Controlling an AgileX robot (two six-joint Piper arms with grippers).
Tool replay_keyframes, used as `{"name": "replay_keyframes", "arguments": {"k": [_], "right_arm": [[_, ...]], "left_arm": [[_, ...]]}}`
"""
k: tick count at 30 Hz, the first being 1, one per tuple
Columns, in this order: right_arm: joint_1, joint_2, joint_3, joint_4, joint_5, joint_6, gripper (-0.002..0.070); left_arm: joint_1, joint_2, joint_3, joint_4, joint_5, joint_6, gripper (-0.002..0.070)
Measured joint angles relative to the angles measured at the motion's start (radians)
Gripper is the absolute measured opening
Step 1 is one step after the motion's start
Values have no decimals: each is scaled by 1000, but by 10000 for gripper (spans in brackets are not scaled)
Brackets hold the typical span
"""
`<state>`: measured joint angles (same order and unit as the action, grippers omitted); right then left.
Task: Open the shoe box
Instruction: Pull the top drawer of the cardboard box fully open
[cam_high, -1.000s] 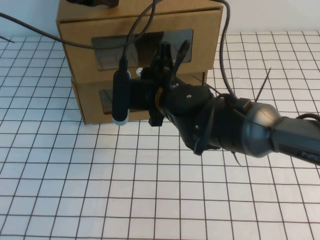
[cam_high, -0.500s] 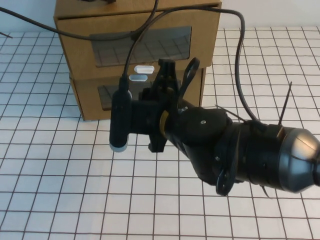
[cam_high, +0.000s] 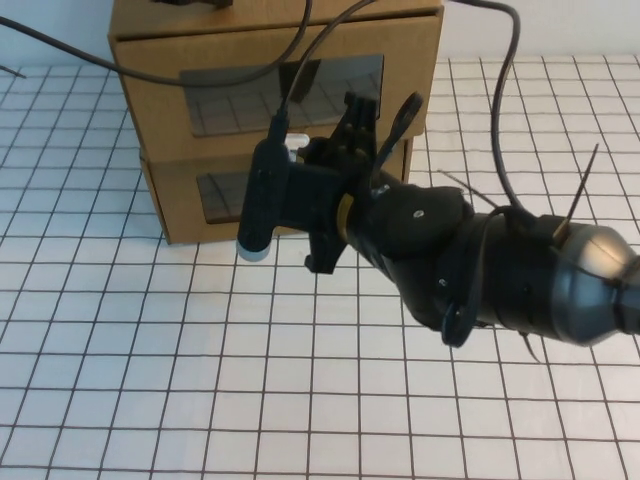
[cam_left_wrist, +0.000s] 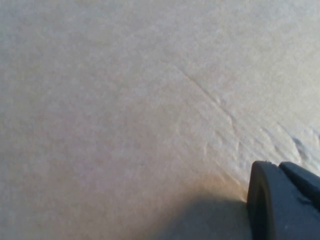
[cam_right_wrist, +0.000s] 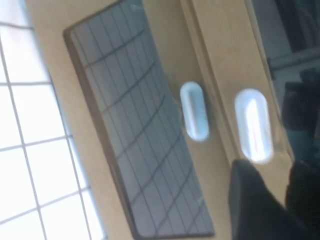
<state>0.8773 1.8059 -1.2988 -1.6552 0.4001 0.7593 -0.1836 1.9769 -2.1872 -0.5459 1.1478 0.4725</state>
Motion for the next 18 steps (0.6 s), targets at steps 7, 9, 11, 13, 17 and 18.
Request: {"name": "replay_keyframes", "arguments": {"k": [7, 9, 11, 13, 17, 18], "right_arm": [[0, 62, -74, -8, -35, 0, 191], [0, 75, -93, -8, -33, 0, 195], [0, 85, -108, -9, -26, -11, 198], [0, 94, -113, -10, -20, -34, 198], [0, 114, -115, -10, -13, -69, 198], [0, 119, -117, -10, -12, -74, 198]], "left_arm": [[0, 0, 0, 0, 0, 0, -2], [0, 0, 0, 0, 0, 2, -2], [0, 0, 0, 0, 0, 2, -2], [0, 0, 0, 0, 0, 2, -2], [0, 0, 0, 0, 0, 5, -2], [0, 0, 0, 0, 0, 4, -2]]}}
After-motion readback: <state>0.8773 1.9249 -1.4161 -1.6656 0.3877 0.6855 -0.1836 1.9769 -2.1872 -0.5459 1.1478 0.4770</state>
